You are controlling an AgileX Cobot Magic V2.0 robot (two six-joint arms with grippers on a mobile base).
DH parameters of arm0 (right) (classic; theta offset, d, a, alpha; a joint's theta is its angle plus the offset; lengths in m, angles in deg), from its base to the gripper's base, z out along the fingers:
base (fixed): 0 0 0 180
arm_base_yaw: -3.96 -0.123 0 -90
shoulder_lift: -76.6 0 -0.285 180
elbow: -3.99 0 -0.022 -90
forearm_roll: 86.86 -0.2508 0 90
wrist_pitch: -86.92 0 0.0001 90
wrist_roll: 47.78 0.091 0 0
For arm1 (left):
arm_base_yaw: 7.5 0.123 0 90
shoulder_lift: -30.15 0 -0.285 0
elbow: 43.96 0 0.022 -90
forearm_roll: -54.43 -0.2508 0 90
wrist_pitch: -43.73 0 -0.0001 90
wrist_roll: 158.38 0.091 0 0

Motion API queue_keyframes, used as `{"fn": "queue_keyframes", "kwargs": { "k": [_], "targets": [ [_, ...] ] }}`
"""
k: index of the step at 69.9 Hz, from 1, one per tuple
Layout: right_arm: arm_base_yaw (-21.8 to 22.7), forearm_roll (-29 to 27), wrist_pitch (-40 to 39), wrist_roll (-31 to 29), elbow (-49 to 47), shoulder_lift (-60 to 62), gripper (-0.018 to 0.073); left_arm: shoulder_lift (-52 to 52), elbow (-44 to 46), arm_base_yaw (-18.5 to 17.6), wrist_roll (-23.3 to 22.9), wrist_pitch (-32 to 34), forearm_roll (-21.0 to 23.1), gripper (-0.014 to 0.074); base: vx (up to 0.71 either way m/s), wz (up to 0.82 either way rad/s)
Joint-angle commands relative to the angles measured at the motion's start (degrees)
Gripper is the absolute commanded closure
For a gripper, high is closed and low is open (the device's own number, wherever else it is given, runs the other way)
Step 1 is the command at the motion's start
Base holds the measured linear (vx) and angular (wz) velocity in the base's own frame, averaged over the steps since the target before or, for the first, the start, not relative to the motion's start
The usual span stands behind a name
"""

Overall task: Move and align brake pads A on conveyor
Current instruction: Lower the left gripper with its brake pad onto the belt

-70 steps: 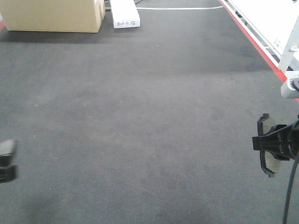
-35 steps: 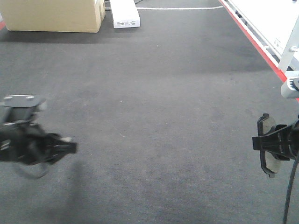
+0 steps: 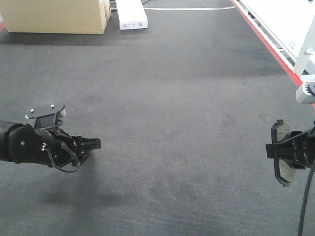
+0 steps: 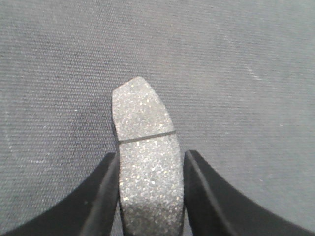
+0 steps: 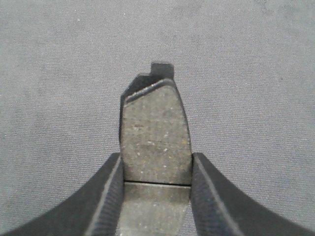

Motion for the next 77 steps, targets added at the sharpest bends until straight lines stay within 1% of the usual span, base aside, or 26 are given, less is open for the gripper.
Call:
{"fn": "queue_keyframes", "kwargs": {
  "k": [1,10,23,29,36,53,64,70,77],
  "targets": [
    [0.23,0.00,-3.75,-0.04,-1.71,1.02,0.0555,0.57,1.82,-0.36,-0.74,3.61,-0.02,0.0449,0.00,0.00],
    [0.23,0.00,-3.75,-0.04,-1.71,1.02,0.0555,-1.80,1.82,-0.36,-0.64,3.01,-0.54,0.0446,0.00,0.00],
    [0.23,0.00,-3.75,-0.04,-1.71,1.02,0.0555,-2.93,1.82,-0.36,-0.70,0.29,-3.90,0.0430,0.00,0.00],
    [0.23,0.00,-3.75,-0.04,-1.71,1.02,0.0555,-2.87,1.82,-0.36,-0.70,0.02,-4.50,0.0411,0.00,0.00],
    [0.23,0.00,-3.75,-0.04,-1.71,1.02,0.0555,-2.79,1.82,-0.36,-0.70,-0.31,-4.55,0.0366,0.00,0.00],
    [0.23,0.00,-3.75,-0.04,-1.71,1.02,0.0555,-2.79,1.82,-0.36,-0.64,-2.11,-4.91,0.0215,0.00,0.00],
    [0.23,0.00,-3.75,-0.04,-1.71,1.02,0.0555,-1.90,1.82,-0.36,-0.59,-3.16,-4.91,0.0168,0.00,0.00],
    [0.23,0.00,-3.75,-0.04,-1.71,1.02,0.0555,0.05,1.82,-0.36,1.54,-4.11,-4.96,0.0164,0.00,0.00],
    [0.23,0.00,-3.75,-0.04,-1.71,1.02,0.0555,3.79,1.72,-0.36,6.39,-6.71,-4.84,0.0164,0.00,0.00]
  ]
}}
